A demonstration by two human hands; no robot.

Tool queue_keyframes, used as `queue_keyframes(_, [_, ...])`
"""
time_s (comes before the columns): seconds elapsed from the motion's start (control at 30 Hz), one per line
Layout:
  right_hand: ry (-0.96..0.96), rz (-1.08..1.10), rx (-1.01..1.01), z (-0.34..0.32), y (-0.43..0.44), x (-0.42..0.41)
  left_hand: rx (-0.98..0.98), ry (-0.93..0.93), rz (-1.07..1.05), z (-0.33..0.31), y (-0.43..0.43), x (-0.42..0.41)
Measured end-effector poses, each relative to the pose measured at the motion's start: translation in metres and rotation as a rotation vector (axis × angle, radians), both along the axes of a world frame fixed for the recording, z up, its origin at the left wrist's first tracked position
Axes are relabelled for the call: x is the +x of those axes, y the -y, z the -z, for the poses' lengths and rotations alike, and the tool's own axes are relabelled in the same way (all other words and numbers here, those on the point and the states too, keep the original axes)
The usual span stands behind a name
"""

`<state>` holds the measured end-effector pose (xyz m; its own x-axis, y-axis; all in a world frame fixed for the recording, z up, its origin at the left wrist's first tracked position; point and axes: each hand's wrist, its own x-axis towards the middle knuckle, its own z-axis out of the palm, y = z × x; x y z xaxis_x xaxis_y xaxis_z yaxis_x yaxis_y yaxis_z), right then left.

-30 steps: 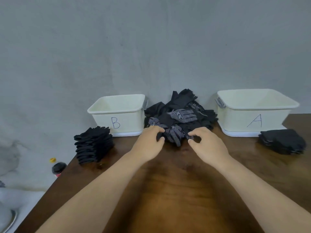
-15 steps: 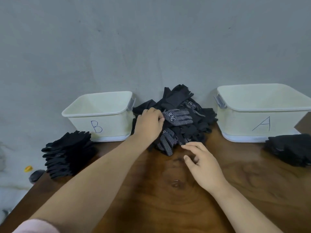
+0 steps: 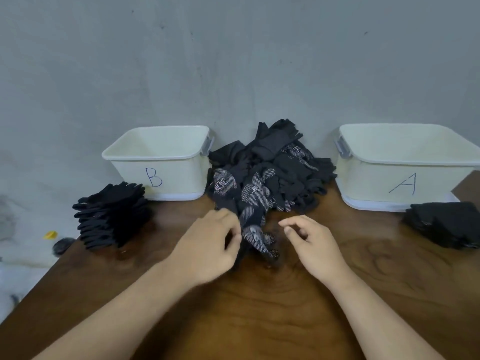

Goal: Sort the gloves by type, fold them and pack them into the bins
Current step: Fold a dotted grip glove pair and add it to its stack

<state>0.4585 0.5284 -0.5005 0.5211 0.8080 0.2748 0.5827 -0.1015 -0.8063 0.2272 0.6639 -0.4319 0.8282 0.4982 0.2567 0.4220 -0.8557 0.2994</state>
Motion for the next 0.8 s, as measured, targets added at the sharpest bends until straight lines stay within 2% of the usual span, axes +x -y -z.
queue_keyframes(0.1, [0.023,-0.053,-0.027,-0.001,0.004,-0.006,-0.137,0.022,0.014,0.043,0.021,-0.027])
queue_keyframes(0.23, [0.076,-0.160,-0.032,0.001,0.008,-0.018,-0.291,0.250,-0.048,0.073,0.016,-0.038])
queue_keyframes(0.3, [0.129,-0.195,-0.041,0.003,0.010,-0.024,-0.309,0.305,-0.112,0.077,0.003,-0.038])
queue_keyframes(0.4, [0.252,-0.176,-0.066,0.003,0.013,-0.033,-0.238,0.233,-0.056,0.072,-0.015,-0.030])
queue_keyframes(0.47, [0.323,-0.178,-0.133,0.001,0.012,-0.036,-0.248,0.112,-0.004,0.065,-0.022,-0.021])
queue_keyframes(0.6, [0.408,-0.271,-0.322,0.003,0.015,-0.035,-0.172,-0.100,-0.119,0.068,-0.024,-0.007])
queue_keyframes(0.8, [0.432,-0.364,-0.370,-0.001,0.041,-0.024,-0.159,-0.048,-0.286,0.077,-0.023,-0.008])
